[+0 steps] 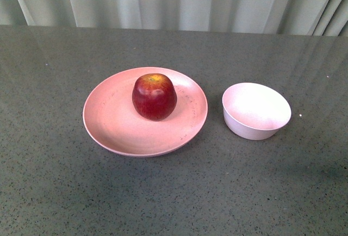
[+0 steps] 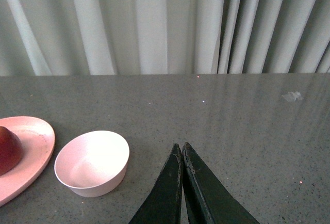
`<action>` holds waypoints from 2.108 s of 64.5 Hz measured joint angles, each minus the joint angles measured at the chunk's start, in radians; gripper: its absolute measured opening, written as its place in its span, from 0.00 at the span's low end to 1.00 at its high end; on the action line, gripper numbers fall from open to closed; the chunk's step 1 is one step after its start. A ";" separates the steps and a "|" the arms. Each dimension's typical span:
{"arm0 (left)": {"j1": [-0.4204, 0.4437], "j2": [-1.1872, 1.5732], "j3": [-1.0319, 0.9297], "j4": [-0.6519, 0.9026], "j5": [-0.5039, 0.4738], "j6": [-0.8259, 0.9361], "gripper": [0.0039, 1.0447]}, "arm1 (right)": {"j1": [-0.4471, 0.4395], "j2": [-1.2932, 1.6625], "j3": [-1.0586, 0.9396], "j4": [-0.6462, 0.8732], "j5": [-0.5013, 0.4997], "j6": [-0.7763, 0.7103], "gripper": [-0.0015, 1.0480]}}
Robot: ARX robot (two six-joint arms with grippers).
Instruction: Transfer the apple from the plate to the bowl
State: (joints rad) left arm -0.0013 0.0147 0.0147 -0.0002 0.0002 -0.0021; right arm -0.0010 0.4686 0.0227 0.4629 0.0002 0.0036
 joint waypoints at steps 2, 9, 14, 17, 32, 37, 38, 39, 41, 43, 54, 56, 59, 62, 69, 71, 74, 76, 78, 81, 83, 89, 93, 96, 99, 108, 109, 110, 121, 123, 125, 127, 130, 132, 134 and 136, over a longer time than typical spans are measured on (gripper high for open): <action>0.000 0.000 0.000 0.000 0.000 0.000 0.92 | 0.000 -0.017 0.000 -0.016 0.000 0.000 0.02; 0.000 0.000 0.000 0.000 0.000 0.000 0.92 | 0.000 -0.072 0.000 -0.068 0.000 0.000 0.02; 0.000 0.000 0.000 0.000 0.000 0.000 0.92 | 0.000 -0.108 0.000 -0.103 0.000 0.000 0.02; 0.000 0.000 0.000 0.000 0.000 0.000 0.92 | 0.000 -0.129 0.000 -0.123 0.000 0.000 0.02; 0.000 0.000 0.000 0.000 0.000 0.000 0.92 | 0.000 -0.216 0.000 -0.209 0.000 0.000 0.02; 0.000 0.000 0.000 0.000 0.000 0.000 0.92 | 0.000 -0.244 0.000 -0.238 0.000 0.000 0.02; 0.000 0.000 0.000 0.000 0.000 0.000 0.92 | 0.000 -0.247 0.000 -0.240 0.000 0.000 0.02; 0.000 0.000 0.000 0.000 0.000 0.000 0.92 | 0.000 -0.252 0.000 -0.246 0.000 0.000 0.02; 0.000 0.000 0.000 0.000 0.000 0.000 0.92 | 0.000 -0.260 0.000 -0.253 0.000 0.000 0.02; 0.000 0.000 0.000 0.000 0.000 0.000 0.92 | 0.000 -0.267 0.000 -0.261 0.000 0.000 0.02; 0.000 0.000 0.000 0.000 0.000 0.000 0.92 | 0.000 -0.370 0.000 -0.393 -0.004 0.000 0.02; 0.000 0.000 0.000 0.000 0.000 0.000 0.92 | 0.000 -0.430 0.000 -0.449 0.000 0.000 0.02; 0.000 0.000 0.000 0.000 0.000 0.000 0.92 | 0.000 -0.456 0.000 -0.457 0.000 0.000 0.02; 0.000 0.000 0.000 0.000 0.000 0.000 0.92 | 0.000 -0.459 0.000 -0.459 0.000 0.000 0.02; 0.000 0.000 0.000 0.000 0.000 0.000 0.92 | 0.000 -0.461 0.000 -0.461 0.000 0.000 0.02; 0.000 0.000 0.000 0.000 0.000 0.000 0.92 | 0.000 -0.462 0.000 -0.461 0.000 0.000 0.02; 0.000 0.000 0.000 0.000 0.000 0.000 0.92 | 0.000 -0.462 0.000 -0.461 0.000 0.000 0.02; 0.000 0.000 0.000 0.000 0.000 0.000 0.92 | 0.000 -0.462 0.000 -0.461 0.000 0.000 0.02; 0.000 0.000 0.000 0.000 0.000 0.000 0.92 | 0.000 -0.462 0.000 -0.461 0.000 -0.001 0.06; 0.000 0.000 0.000 0.000 0.000 0.000 0.92 | 0.000 -0.462 0.000 -0.461 0.000 -0.001 0.15; 0.000 0.000 0.000 0.000 0.000 0.000 0.92 | 0.000 -0.463 0.000 -0.461 0.000 -0.001 0.21; 0.000 0.000 0.000 0.000 0.000 0.000 0.92 | 0.000 -0.463 0.000 -0.461 0.000 -0.001 0.37; 0.000 0.000 0.000 0.000 0.000 0.000 0.92 | 0.000 -0.463 0.000 -0.461 0.000 -0.001 0.46; 0.000 0.000 0.000 0.000 0.000 0.000 0.92 | 0.000 -0.463 0.000 -0.461 0.000 -0.001 0.55; 0.000 0.000 0.000 0.000 0.000 0.000 0.92 | 0.000 -0.463 0.000 -0.461 0.000 -0.001 0.63; -0.026 0.162 0.085 -0.174 -0.130 -0.116 0.92 | 0.000 -0.463 0.000 -0.462 0.000 -0.001 0.86; -0.022 0.210 0.097 -0.165 -0.130 -0.123 0.92 | 0.000 -0.463 0.000 -0.462 0.000 -0.001 0.90; -0.019 0.232 0.101 -0.156 -0.128 -0.130 0.92 | 0.000 -0.463 0.000 -0.462 -0.001 -0.001 0.91; -0.010 0.602 0.191 0.118 -0.104 -0.136 0.92 | 0.000 -0.463 0.000 -0.462 0.000 -0.001 0.91; -0.011 0.663 0.210 0.167 -0.101 -0.131 0.92 | 0.000 -0.463 0.000 -0.462 0.000 -0.001 0.91; -0.014 0.723 0.231 0.215 -0.097 -0.126 0.92 | 0.000 -0.463 0.000 -0.462 0.000 -0.001 0.91; -0.019 0.782 0.252 0.262 -0.090 -0.123 0.92 | 0.000 -0.463 0.000 -0.462 0.000 -0.001 0.91; -0.032 0.882 0.288 0.336 -0.079 -0.116 0.92 | 0.000 -0.463 0.000 -0.462 0.000 -0.001 0.91; -0.042 0.941 0.309 0.376 -0.078 -0.114 0.92 | 0.000 -0.463 0.000 -0.462 0.000 -0.001 0.91; -0.055 0.996 0.330 0.412 -0.077 -0.108 0.92 | 0.000 -0.463 0.000 -0.462 0.000 -0.001 0.91; -0.067 1.050 0.349 0.444 -0.074 -0.103 0.92 | 0.000 -0.463 0.000 -0.462 0.000 -0.001 0.91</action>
State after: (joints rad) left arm -0.0681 1.0645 0.3634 0.4435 -0.0738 -0.1051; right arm -0.0010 0.0051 0.0231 0.0013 0.0002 0.0029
